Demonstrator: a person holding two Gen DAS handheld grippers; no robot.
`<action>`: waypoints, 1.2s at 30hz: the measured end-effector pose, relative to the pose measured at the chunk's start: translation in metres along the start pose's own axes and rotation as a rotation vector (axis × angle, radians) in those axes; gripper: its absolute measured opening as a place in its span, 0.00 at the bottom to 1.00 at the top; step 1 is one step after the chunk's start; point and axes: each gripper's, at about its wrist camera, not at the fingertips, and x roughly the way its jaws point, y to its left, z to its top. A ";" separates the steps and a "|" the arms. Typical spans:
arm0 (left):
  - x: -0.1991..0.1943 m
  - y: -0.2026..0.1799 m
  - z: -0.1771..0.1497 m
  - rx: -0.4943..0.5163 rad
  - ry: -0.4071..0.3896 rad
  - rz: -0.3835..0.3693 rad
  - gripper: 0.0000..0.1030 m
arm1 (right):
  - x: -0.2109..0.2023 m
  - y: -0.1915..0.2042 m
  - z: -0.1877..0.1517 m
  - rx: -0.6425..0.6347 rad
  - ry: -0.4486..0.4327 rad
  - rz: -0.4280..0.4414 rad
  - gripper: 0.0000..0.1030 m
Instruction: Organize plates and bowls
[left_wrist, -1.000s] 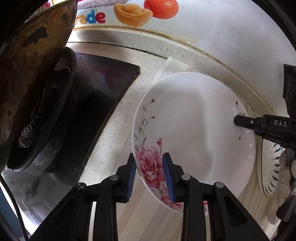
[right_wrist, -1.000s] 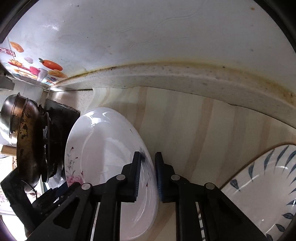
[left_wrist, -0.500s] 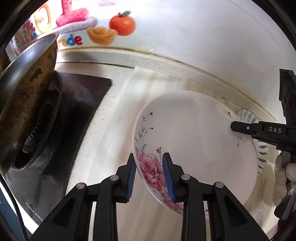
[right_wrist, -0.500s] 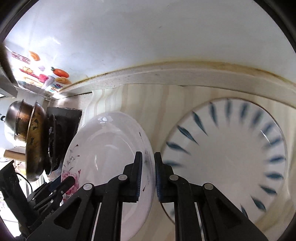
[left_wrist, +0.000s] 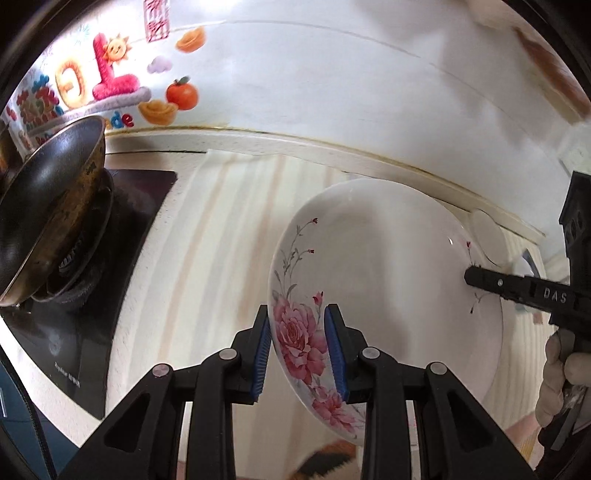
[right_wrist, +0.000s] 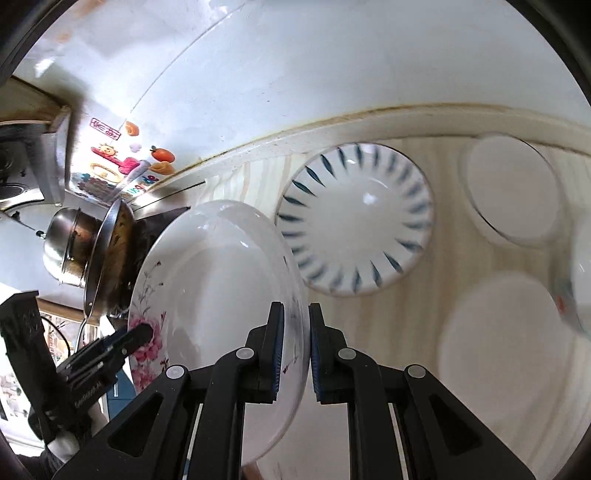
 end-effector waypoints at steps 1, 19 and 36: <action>-0.004 -0.006 -0.006 0.008 0.000 -0.005 0.25 | -0.008 -0.004 -0.008 0.003 -0.003 -0.001 0.14; -0.002 -0.082 -0.092 0.172 0.096 -0.022 0.25 | -0.062 -0.091 -0.153 0.112 0.034 -0.041 0.14; 0.046 -0.089 -0.107 0.223 0.182 0.037 0.25 | -0.026 -0.113 -0.163 0.140 0.095 -0.059 0.14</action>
